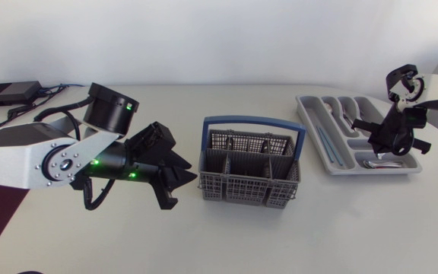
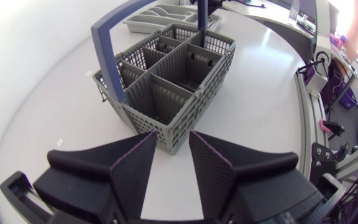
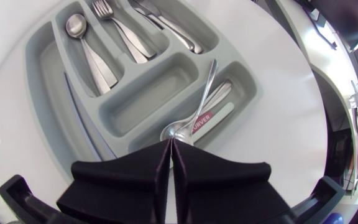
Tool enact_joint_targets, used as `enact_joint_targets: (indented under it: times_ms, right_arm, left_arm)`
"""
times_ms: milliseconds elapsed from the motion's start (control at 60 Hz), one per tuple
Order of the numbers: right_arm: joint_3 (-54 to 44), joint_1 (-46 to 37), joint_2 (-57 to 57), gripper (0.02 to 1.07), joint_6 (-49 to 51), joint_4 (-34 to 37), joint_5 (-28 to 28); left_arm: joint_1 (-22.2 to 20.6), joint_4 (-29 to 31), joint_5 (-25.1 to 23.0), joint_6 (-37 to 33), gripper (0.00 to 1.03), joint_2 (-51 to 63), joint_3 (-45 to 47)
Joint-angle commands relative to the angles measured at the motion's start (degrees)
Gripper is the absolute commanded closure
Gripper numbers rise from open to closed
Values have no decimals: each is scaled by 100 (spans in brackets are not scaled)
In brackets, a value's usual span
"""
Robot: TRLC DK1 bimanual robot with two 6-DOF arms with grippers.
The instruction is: Unload the cutlery basket into the drawer organizer.
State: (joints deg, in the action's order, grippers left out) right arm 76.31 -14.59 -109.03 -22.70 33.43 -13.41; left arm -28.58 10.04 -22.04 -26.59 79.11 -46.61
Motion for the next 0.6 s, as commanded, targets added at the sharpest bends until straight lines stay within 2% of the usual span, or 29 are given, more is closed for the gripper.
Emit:
enact_joint_targets:
  times_ms: [0, 583]
  right_arm:
    - [165, 70, -329, 101, -279, 181, -57]
    - [-240, 70, 110, 101, -639, 85, -197]
  left_arm:
    - [-7, 59, -2, 128, 63, -80, -41]
    - [-16, 50, 7, 128, 63, -45, -68]
